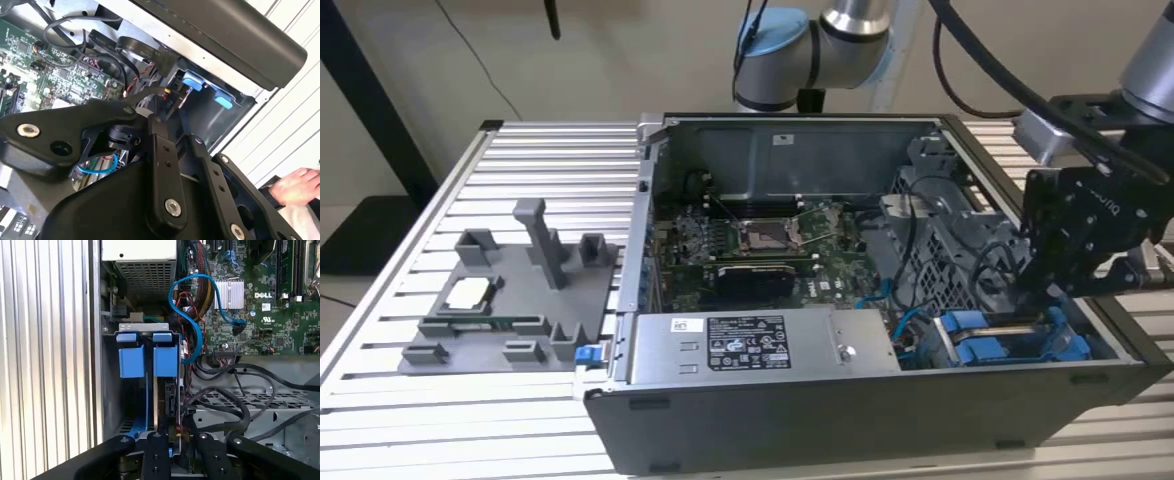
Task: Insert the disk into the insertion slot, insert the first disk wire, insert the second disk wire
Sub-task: 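Insert the first disk wire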
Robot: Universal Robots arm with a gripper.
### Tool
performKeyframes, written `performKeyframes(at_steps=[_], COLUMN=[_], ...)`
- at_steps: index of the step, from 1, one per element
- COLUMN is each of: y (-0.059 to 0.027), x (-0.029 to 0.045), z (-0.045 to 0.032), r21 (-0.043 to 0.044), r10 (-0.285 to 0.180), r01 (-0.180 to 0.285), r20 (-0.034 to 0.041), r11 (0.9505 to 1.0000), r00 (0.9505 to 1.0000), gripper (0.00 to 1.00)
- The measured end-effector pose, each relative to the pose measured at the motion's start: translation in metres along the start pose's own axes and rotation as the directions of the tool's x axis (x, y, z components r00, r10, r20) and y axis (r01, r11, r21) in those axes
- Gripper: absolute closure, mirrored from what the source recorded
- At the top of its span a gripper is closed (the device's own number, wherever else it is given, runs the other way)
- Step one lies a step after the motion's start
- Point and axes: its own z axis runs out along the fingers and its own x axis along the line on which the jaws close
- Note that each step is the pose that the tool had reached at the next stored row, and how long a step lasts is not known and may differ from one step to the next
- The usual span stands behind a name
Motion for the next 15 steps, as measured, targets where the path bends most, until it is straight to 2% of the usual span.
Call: performKeyframes(at_steps=[10, 15], y=[0.0004, 0.0002], x=[0.0002, -0.0008], z=[-0.0231, -0.0259], r21=[-0.0003, -0.0003], r10=[0.0, 0.0], r01=[0.0, 0.0], r20=[0.0, 0.0001], r11=[1.0, 1.0], r00=[1.0, 1.0], gripper=[0.73, 0.73])
